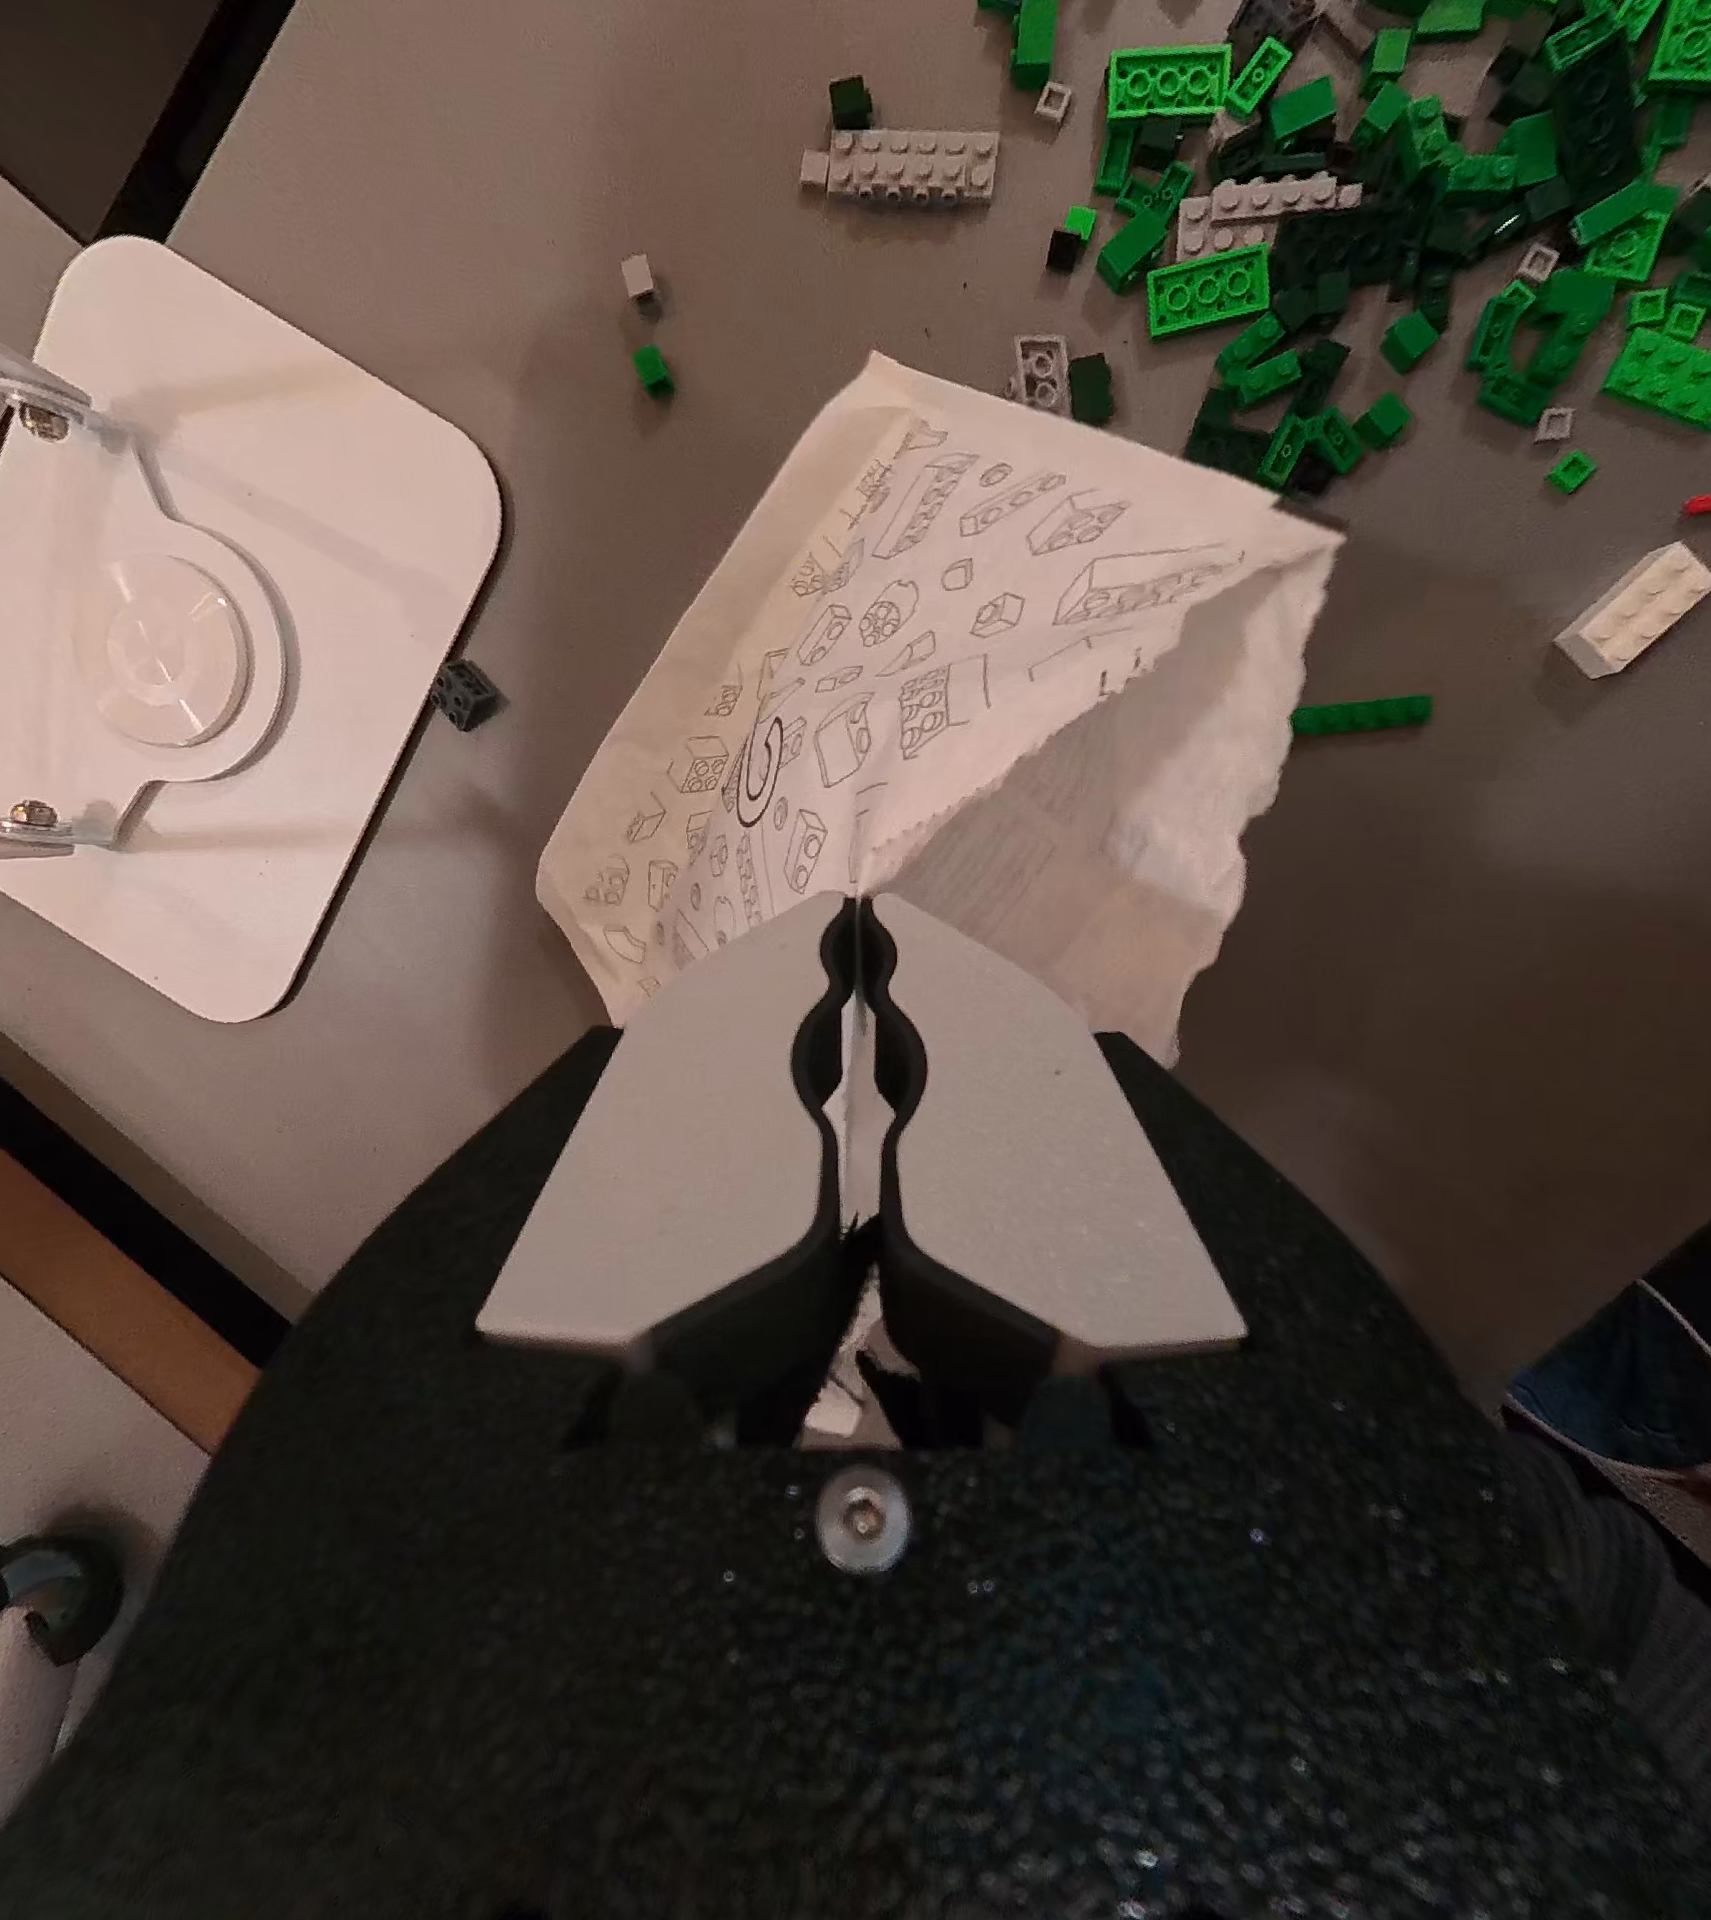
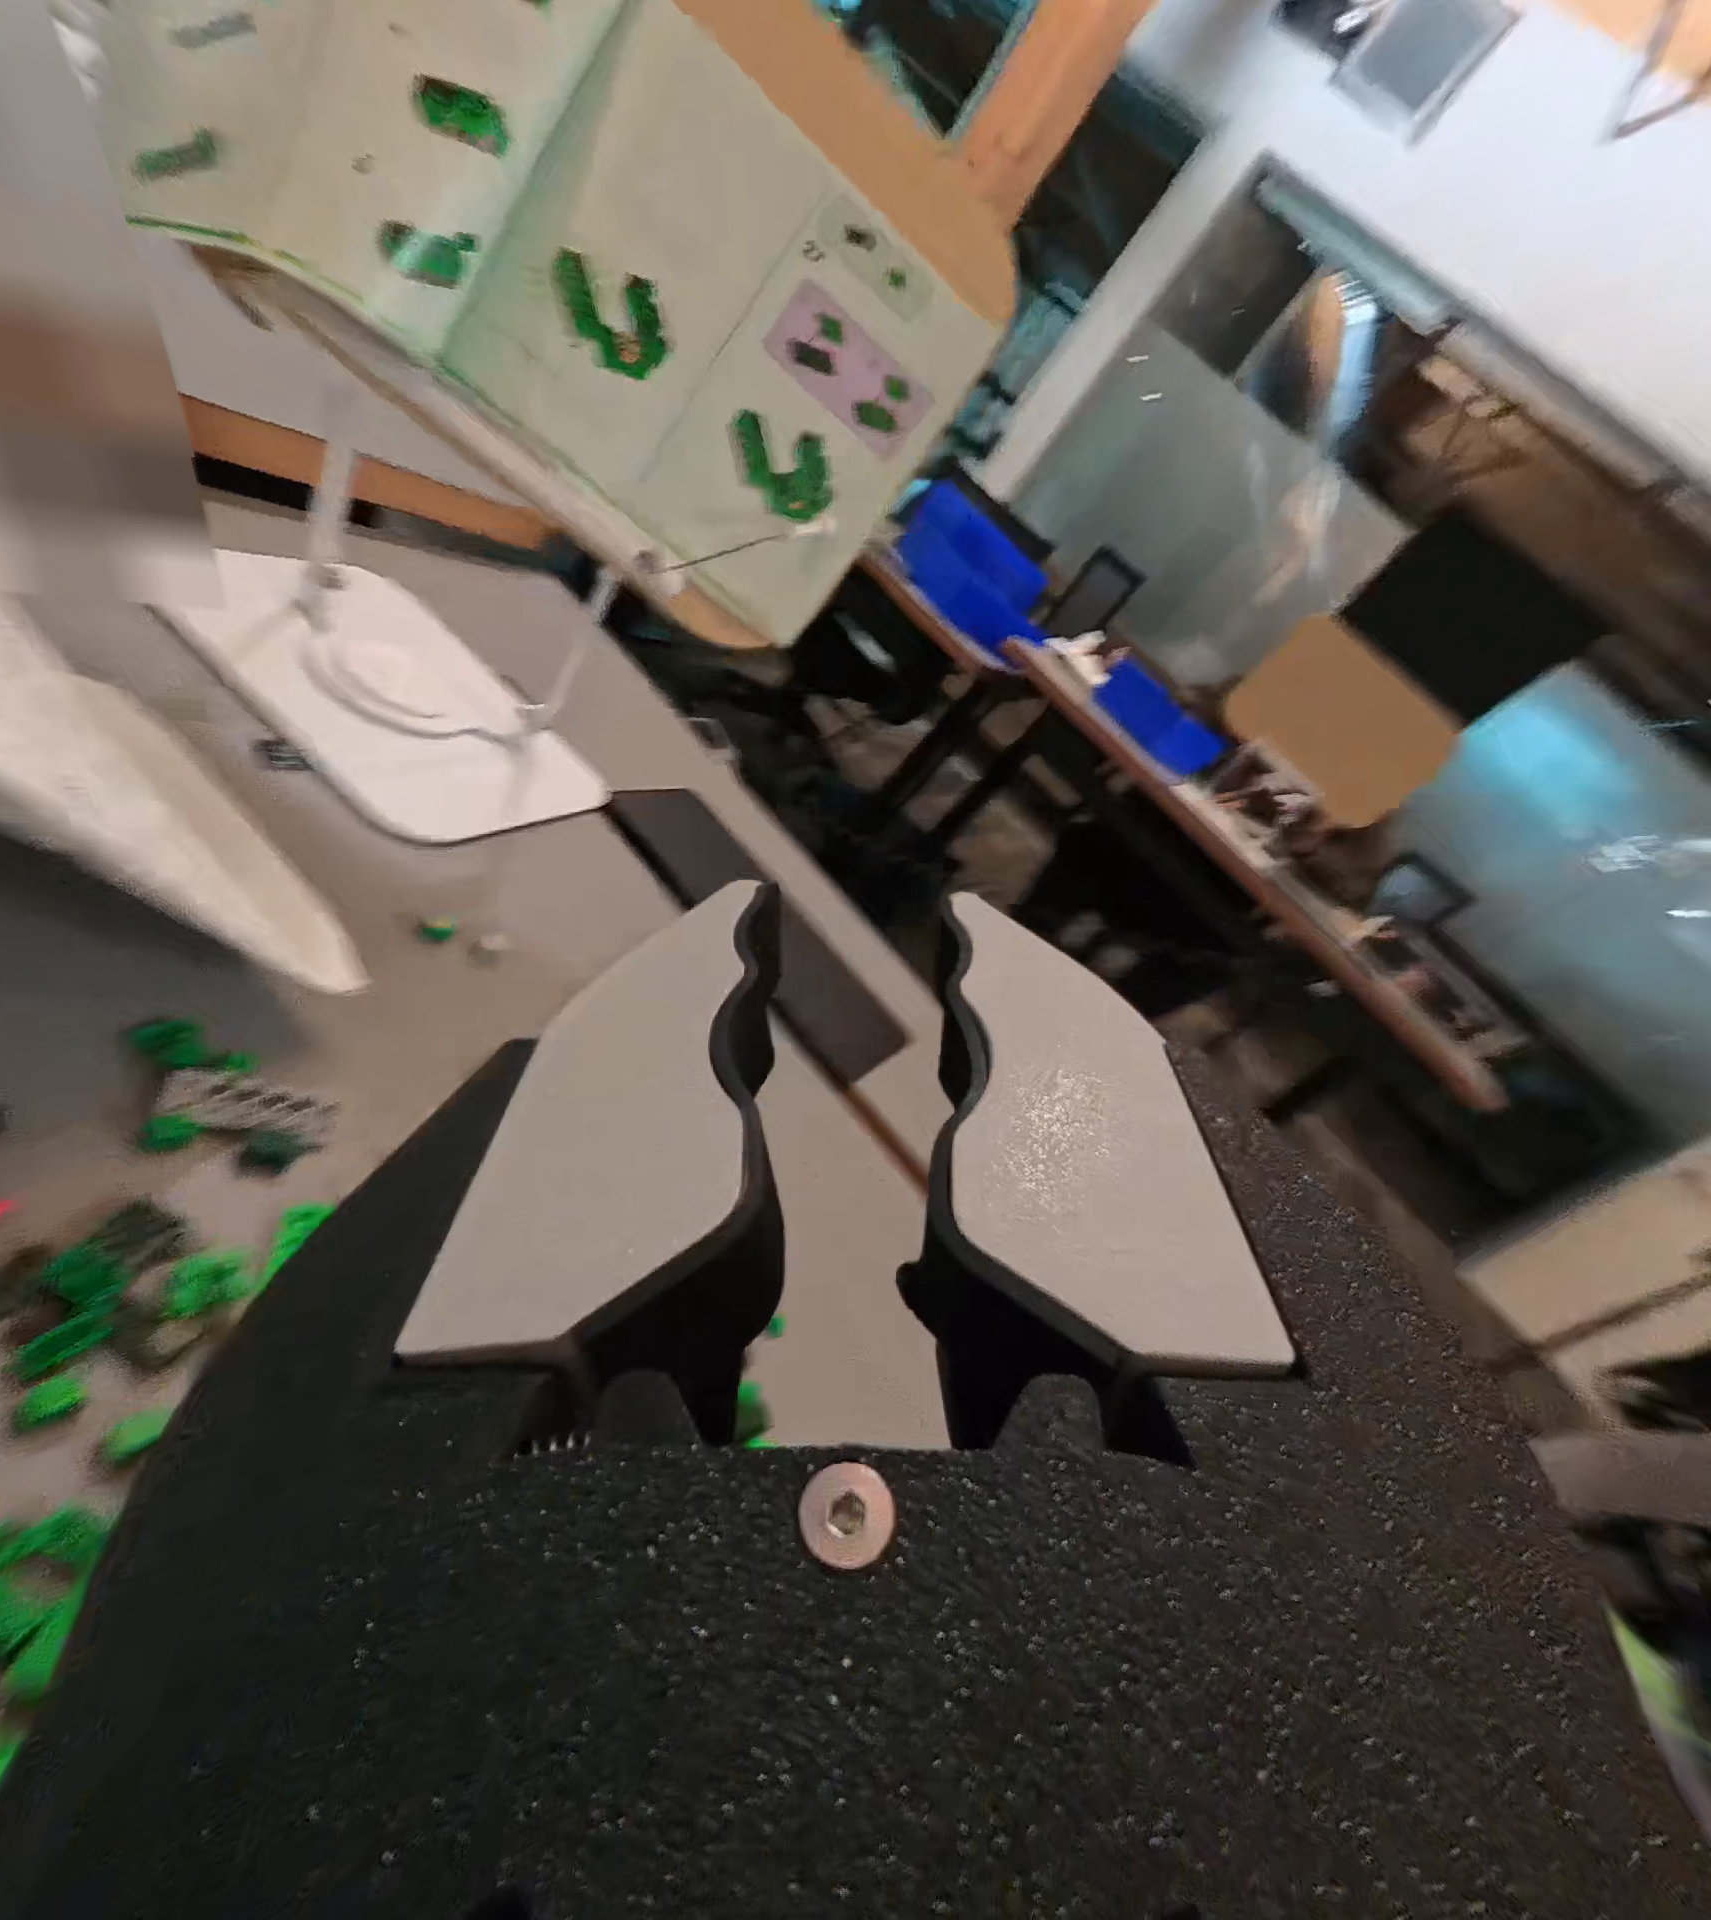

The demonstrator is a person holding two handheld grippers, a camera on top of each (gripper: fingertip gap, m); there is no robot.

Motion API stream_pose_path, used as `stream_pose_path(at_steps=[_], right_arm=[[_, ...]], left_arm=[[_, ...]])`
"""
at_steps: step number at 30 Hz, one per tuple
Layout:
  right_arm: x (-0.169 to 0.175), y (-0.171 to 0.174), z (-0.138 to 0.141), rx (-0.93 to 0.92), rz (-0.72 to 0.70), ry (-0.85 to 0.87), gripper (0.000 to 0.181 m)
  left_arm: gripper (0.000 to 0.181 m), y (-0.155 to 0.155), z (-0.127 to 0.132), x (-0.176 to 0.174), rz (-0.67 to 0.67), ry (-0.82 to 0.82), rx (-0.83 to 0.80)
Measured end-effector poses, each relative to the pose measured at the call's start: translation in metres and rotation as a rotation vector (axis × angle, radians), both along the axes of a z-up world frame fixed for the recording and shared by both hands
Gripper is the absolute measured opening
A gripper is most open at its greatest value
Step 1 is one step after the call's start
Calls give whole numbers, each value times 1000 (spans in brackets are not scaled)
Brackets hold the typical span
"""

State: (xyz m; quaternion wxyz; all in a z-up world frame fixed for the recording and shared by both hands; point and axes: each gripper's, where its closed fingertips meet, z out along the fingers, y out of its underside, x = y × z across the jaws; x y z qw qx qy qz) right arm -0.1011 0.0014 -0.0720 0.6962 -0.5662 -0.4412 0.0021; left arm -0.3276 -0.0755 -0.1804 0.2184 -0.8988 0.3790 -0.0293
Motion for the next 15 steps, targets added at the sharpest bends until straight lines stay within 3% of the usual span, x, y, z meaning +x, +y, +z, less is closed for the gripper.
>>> stream_pose_path(at_steps=[7,9,15], right_arm=[[-5,-82,-133,-571,470,-115,25],[-12,-87,-159,-638,505,-139,25],[-38,-91,-198,-778,519,-303,19]], left_arm=[[0,-2,-1,3,-28,5,-9],[0,-3,-2,6,-42,10,-10],[0,-5,-1,11,-72,6,-8]])
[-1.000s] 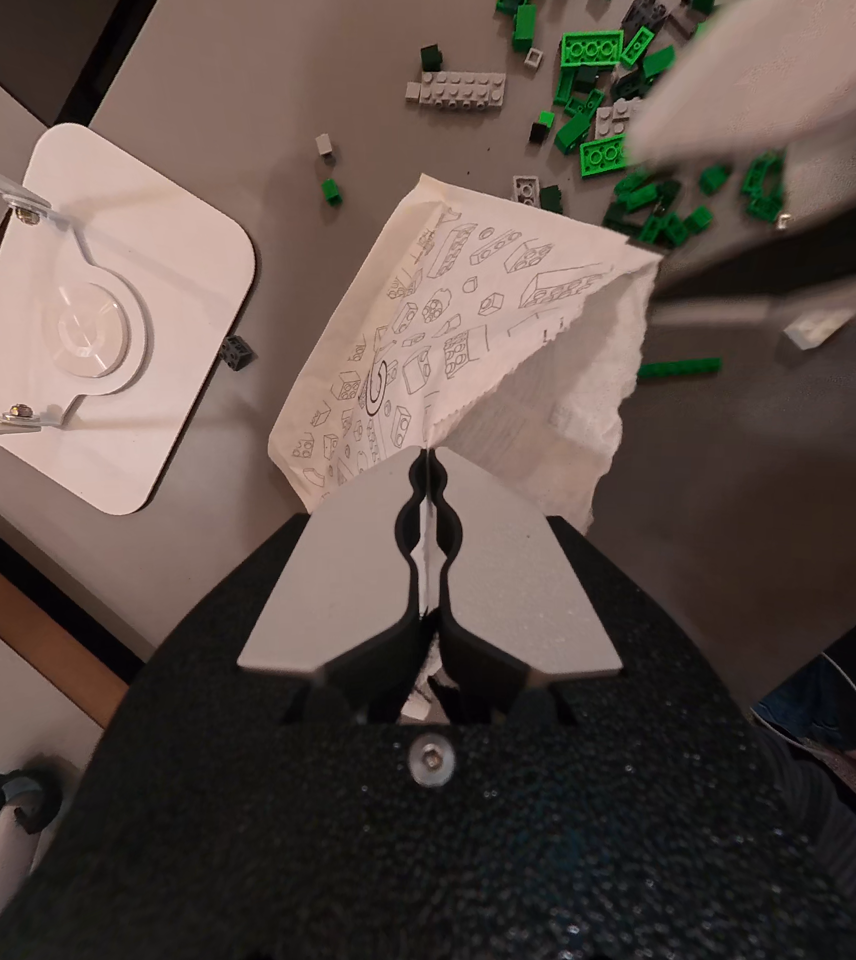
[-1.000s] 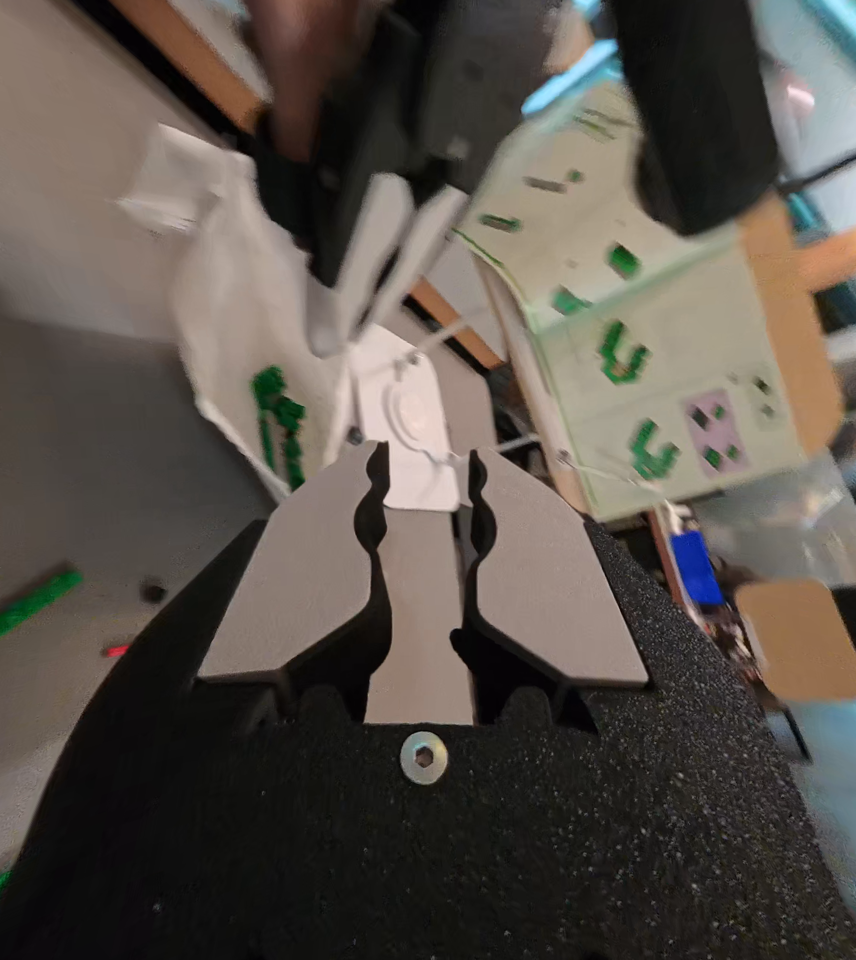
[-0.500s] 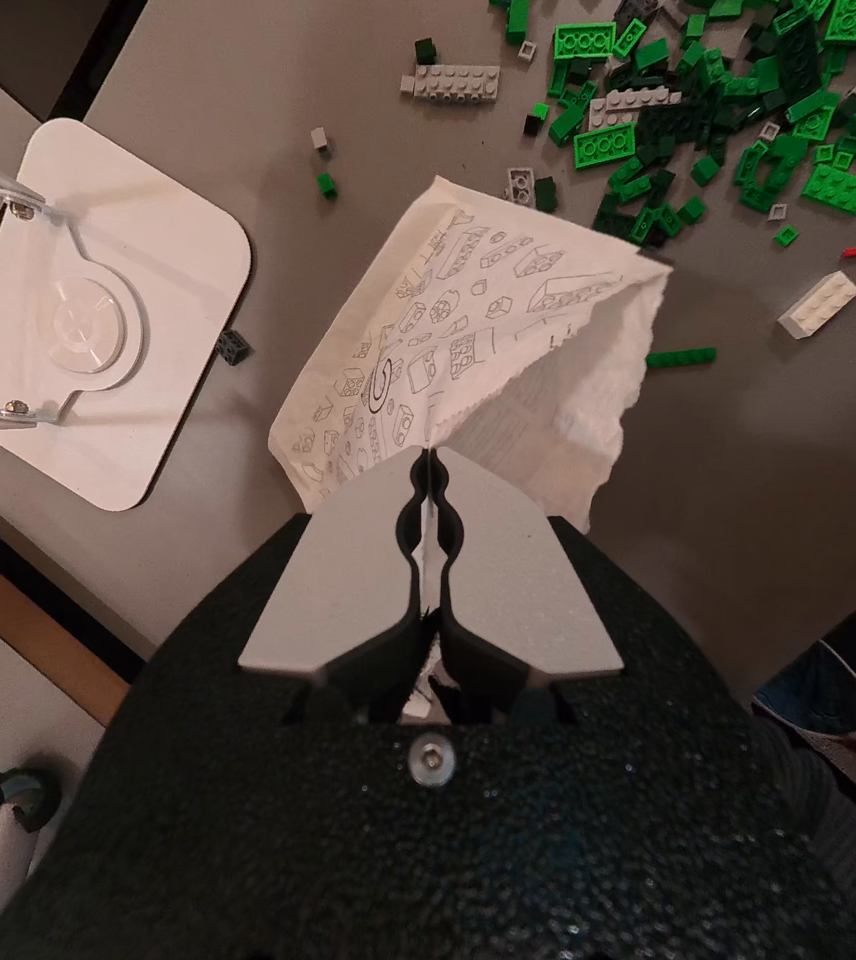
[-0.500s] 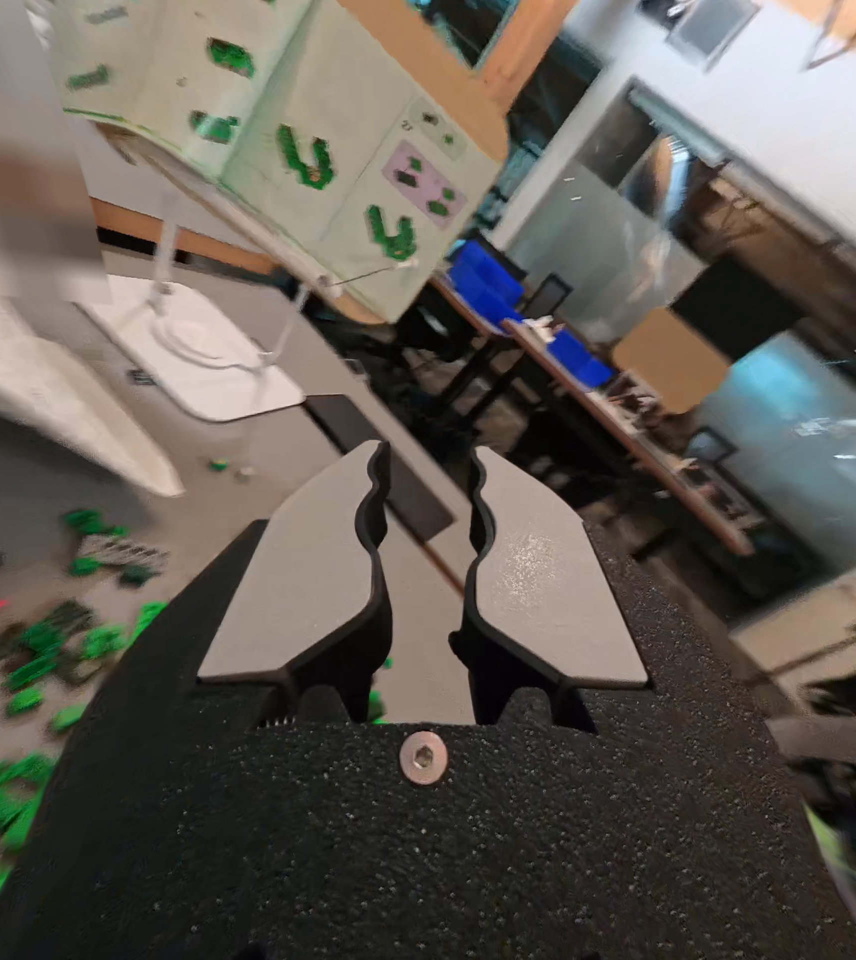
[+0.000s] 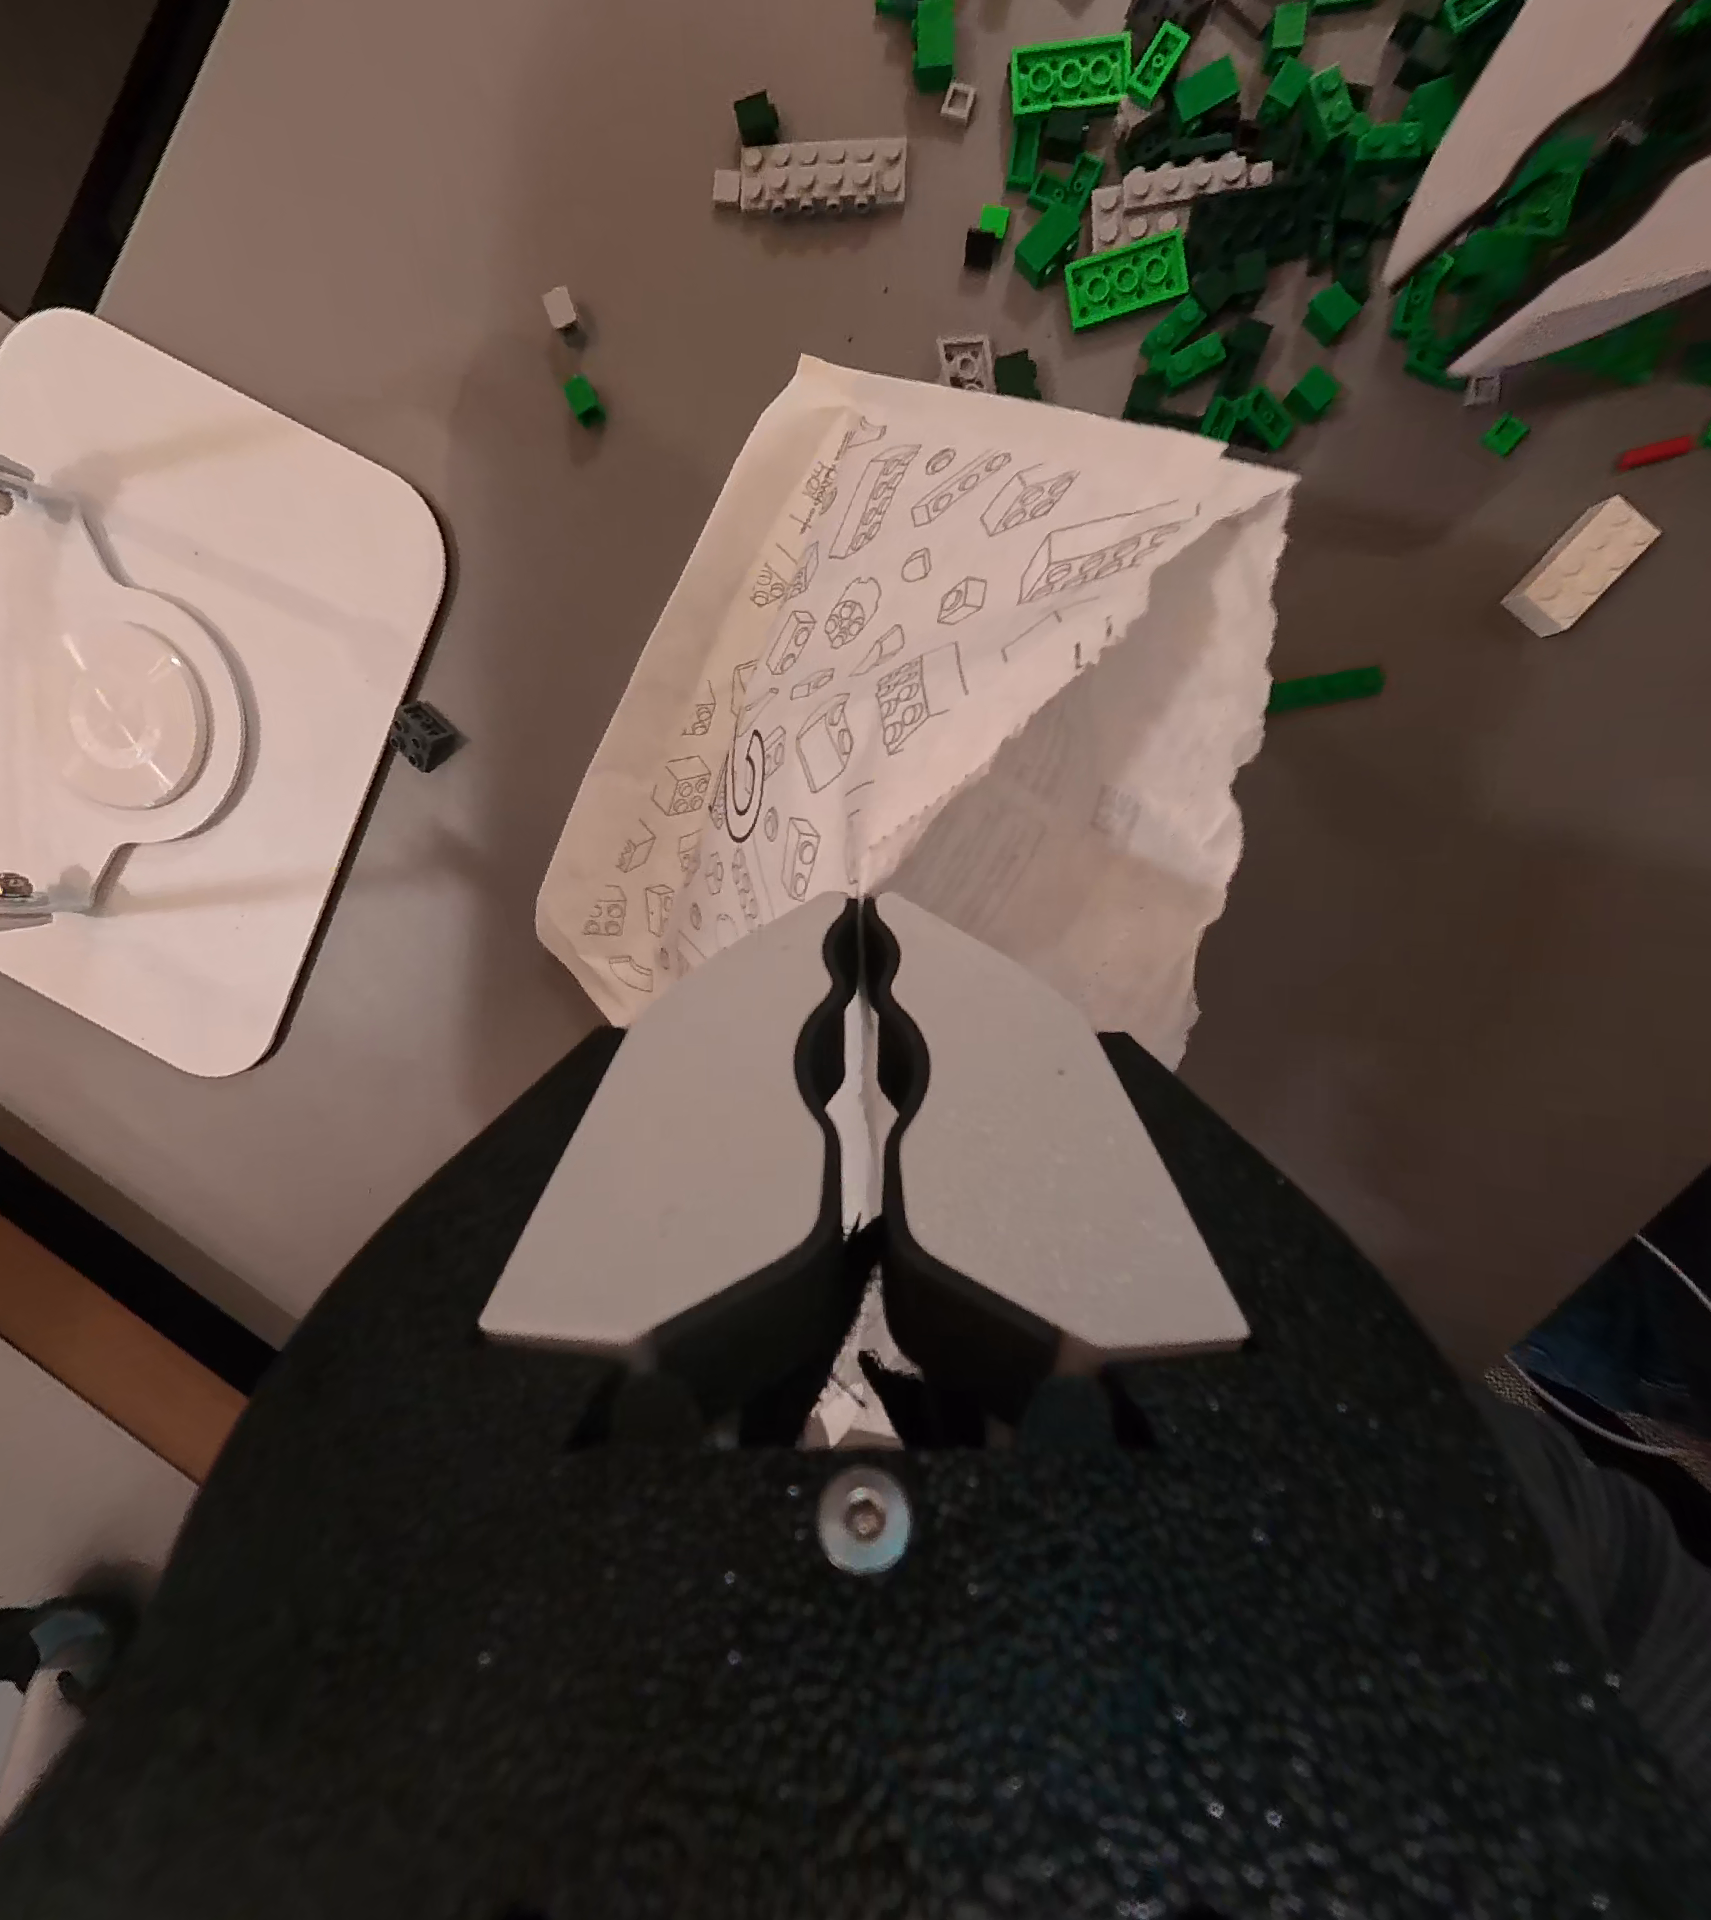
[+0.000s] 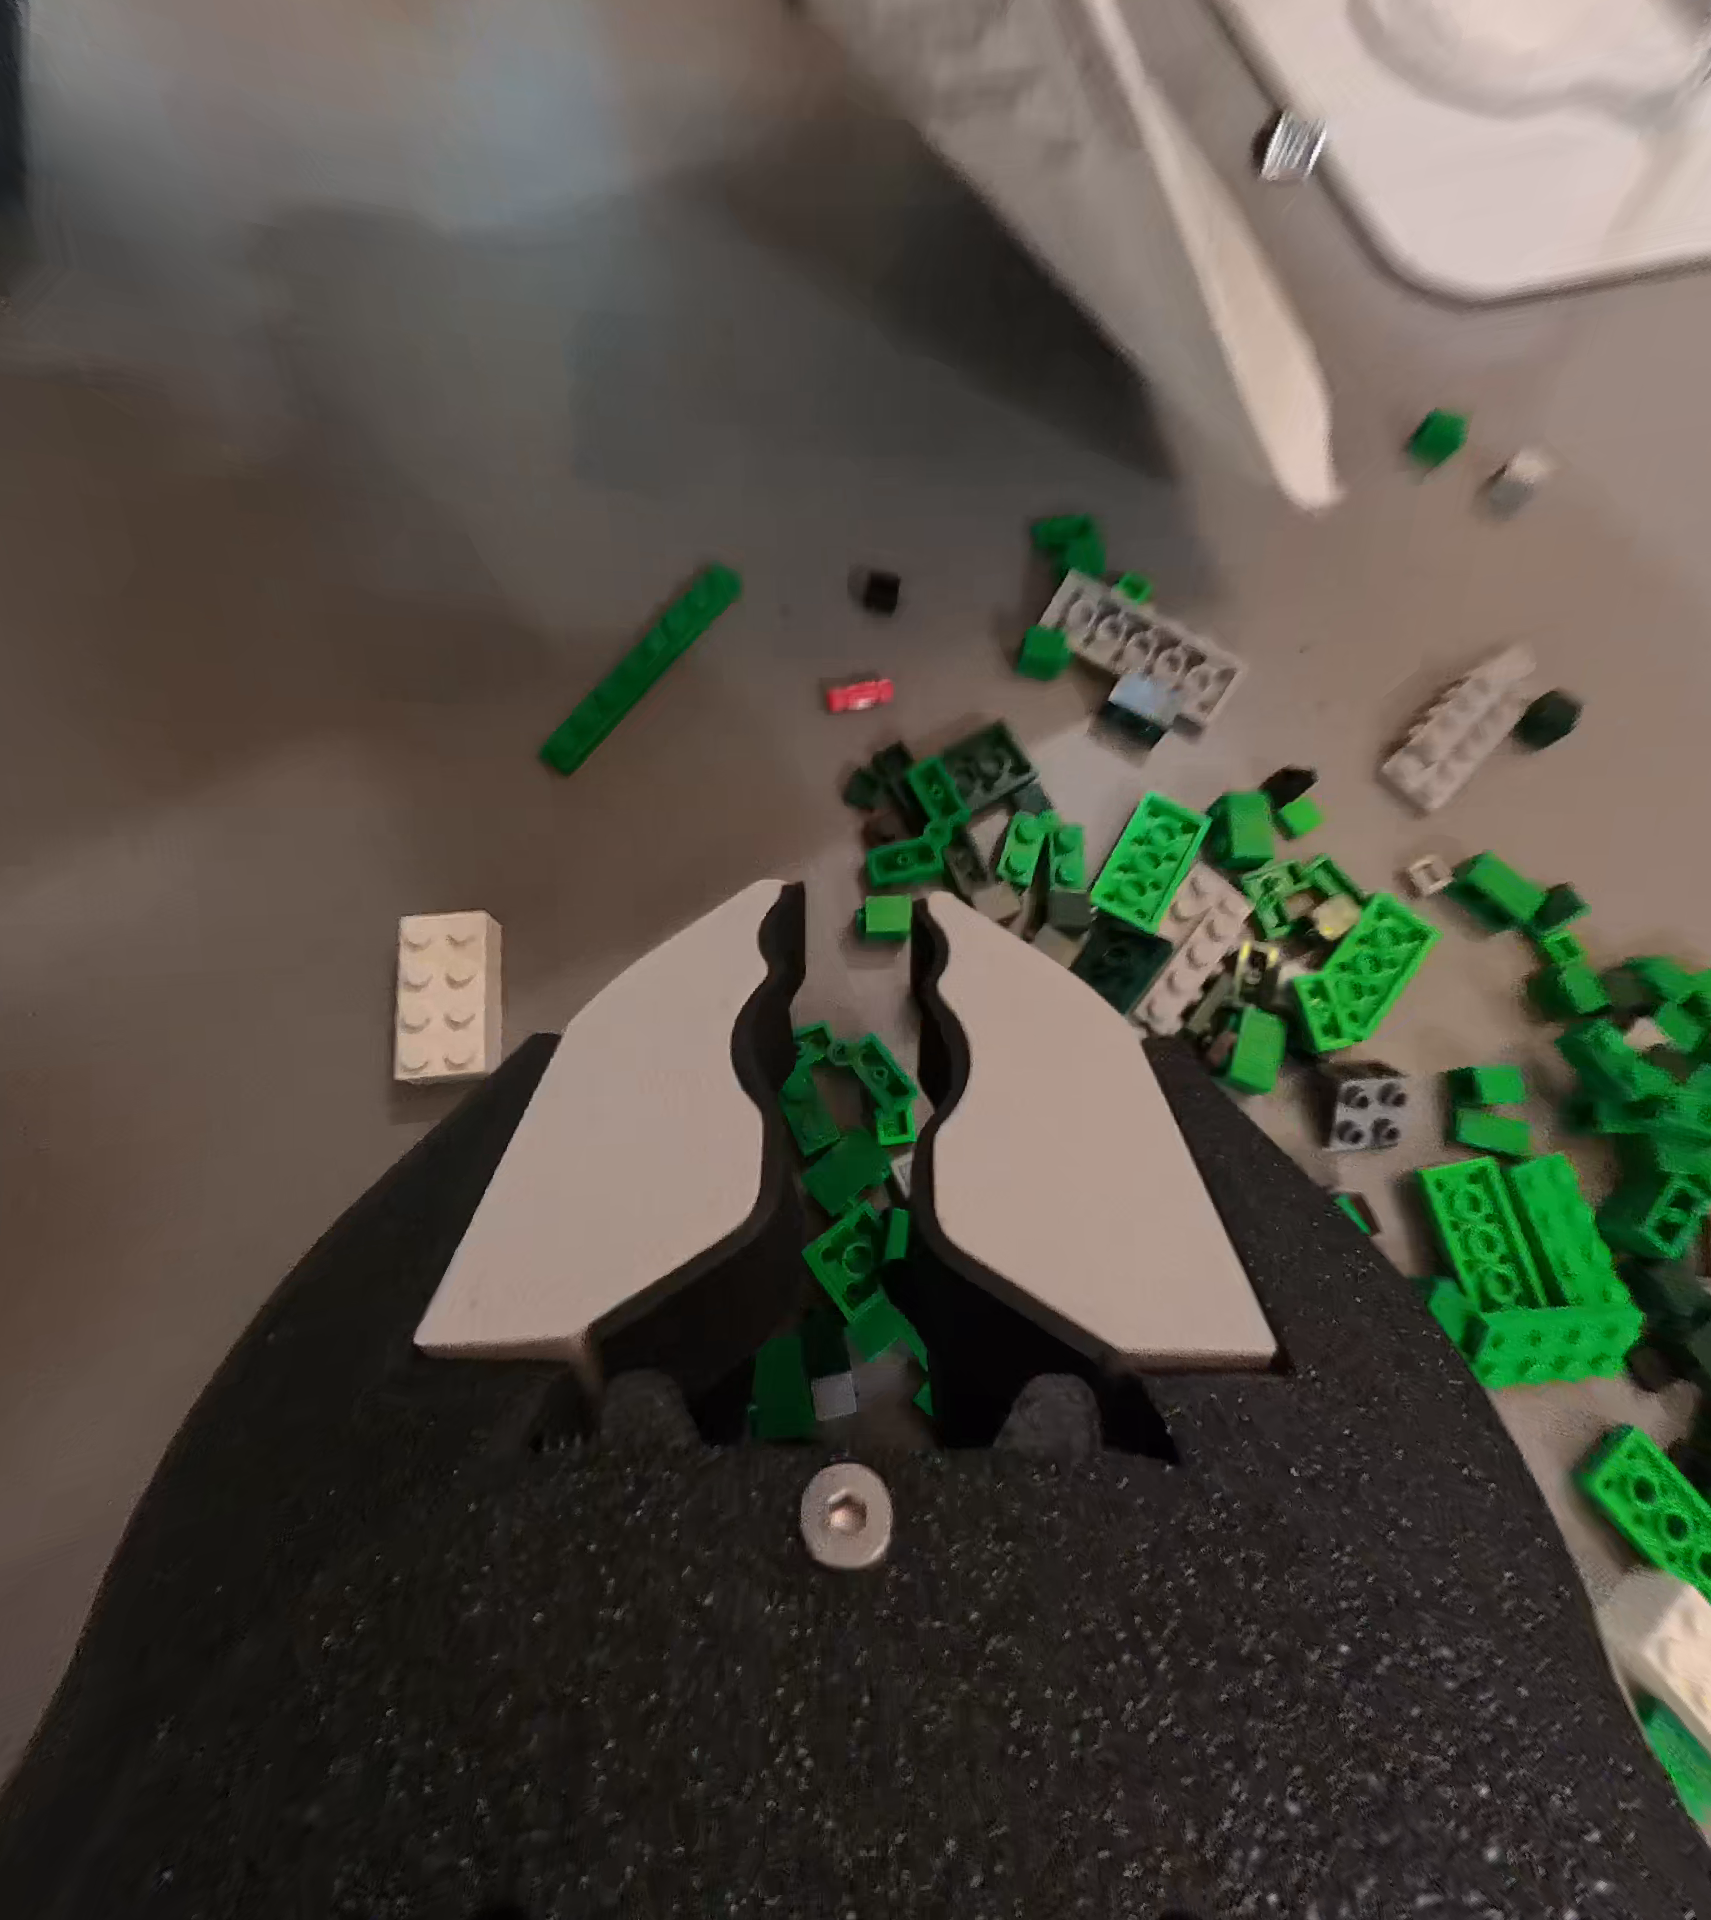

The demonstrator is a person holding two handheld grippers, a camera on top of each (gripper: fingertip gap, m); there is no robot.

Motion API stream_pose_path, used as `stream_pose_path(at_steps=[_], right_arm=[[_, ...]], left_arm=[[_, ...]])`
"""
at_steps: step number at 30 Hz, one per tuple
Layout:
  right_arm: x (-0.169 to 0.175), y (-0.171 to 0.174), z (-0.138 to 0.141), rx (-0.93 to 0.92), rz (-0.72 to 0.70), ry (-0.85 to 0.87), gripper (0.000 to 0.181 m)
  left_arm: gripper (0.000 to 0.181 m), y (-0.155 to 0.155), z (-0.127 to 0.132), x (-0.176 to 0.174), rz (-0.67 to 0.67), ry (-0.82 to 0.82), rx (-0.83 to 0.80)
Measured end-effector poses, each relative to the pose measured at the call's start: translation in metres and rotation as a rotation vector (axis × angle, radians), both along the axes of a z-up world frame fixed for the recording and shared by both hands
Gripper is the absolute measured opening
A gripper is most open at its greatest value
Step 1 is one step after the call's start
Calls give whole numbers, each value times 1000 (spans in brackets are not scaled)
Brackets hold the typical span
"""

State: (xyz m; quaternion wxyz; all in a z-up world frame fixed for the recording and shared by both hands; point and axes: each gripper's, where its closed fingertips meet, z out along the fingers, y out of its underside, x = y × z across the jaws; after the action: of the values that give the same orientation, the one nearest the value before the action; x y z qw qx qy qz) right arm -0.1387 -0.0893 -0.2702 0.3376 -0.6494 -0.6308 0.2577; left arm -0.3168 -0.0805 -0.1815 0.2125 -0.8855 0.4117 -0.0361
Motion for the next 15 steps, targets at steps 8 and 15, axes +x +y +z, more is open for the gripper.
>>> stream_pose_path(at_steps=[8,15], right_arm=[[-4,9,-29,1,-20,-201,16],[-11,10,-9,109,-32,-169,11]], left_arm=[[0,-1,0,3,-20,-13,-7],[0,-2,0,6,-34,-20,-8]])
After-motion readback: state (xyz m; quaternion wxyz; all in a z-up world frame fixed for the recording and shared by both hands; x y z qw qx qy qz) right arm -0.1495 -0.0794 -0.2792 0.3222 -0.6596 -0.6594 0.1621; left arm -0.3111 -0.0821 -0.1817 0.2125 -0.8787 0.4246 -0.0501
